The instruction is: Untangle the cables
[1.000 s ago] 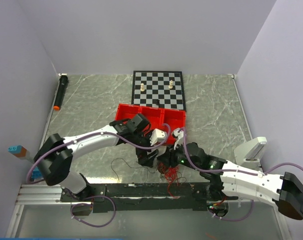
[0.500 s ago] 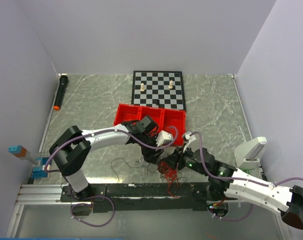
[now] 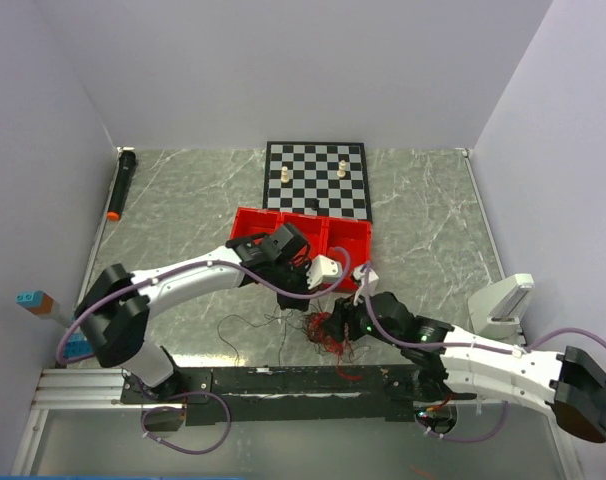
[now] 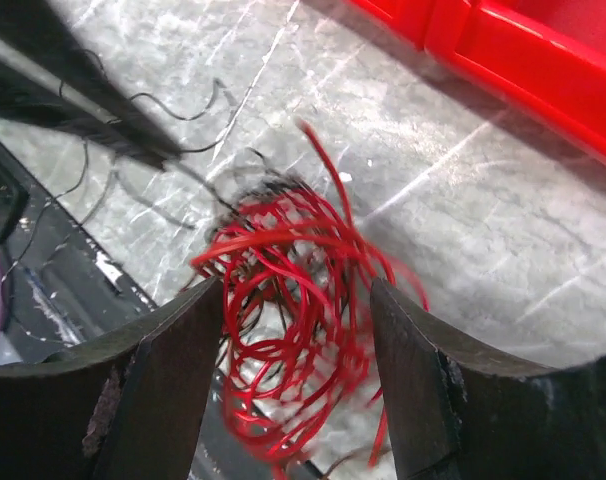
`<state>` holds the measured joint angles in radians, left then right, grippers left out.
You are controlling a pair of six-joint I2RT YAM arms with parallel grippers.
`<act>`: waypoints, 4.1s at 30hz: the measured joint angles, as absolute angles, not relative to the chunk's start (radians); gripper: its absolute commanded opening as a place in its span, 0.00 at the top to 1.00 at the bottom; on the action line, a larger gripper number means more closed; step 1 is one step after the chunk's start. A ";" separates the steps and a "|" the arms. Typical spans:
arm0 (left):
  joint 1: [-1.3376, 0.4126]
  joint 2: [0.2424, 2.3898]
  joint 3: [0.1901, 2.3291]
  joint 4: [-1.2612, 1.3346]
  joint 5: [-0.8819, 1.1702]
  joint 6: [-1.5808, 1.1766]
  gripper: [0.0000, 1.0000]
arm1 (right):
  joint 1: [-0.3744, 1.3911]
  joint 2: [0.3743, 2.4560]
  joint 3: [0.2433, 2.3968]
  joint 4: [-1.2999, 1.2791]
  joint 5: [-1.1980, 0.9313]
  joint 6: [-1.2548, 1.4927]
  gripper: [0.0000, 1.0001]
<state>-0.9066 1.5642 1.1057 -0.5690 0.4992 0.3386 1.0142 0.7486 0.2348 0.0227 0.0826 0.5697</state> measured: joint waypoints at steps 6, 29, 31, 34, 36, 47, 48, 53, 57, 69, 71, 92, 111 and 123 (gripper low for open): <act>-0.907 1.501 1.106 -0.598 0.500 0.331 0.99 | 1.013 0.876 0.293 0.102 0.073 0.527 0.33; -0.893 1.484 1.158 -0.641 0.530 0.292 0.99 | 0.997 1.156 0.393 0.345 0.113 0.455 0.53; -0.893 1.484 1.158 -0.642 0.529 0.290 0.99 | 0.989 1.195 0.411 0.363 0.108 0.447 0.54; -0.884 1.483 1.158 -0.660 0.522 0.282 0.99 | 0.985 1.246 0.432 0.390 0.092 0.452 0.53; -0.875 1.482 1.159 -0.673 0.522 0.282 0.99 | 0.981 1.253 0.434 0.390 0.082 0.455 0.48; -0.644 1.354 1.295 -0.791 0.604 0.286 0.99 | 0.978 1.168 0.358 0.339 0.025 0.492 0.34; -0.636 1.328 1.301 -0.791 0.609 0.287 0.99 | 0.978 1.166 0.349 0.326 0.021 0.494 0.34; -0.638 1.224 1.352 -0.814 0.640 0.293 0.99 | 0.978 1.167 0.337 0.255 0.009 0.504 0.36; -0.639 1.211 1.480 -0.847 0.617 0.308 0.99 | 0.978 1.167 0.337 0.219 0.006 0.523 0.38; -0.639 1.090 1.690 -0.575 0.260 0.476 0.99 | 0.991 1.166 0.340 0.132 0.006 0.607 0.45; -0.639 1.077 1.671 -0.472 0.173 0.524 0.99 | 0.999 1.153 0.339 0.116 0.008 0.617 0.46; -0.638 1.361 1.961 0.327 0.038 0.898 0.95 | 1.033 1.087 0.325 0.048 0.026 0.639 0.48; -0.607 1.269 1.236 -0.718 0.186 0.810 0.20 | 1.036 1.016 0.325 -0.027 0.068 0.638 0.41; -0.559 1.297 0.942 -0.819 0.276 0.876 0.23 | 1.036 1.015 0.325 -0.031 0.072 0.639 0.41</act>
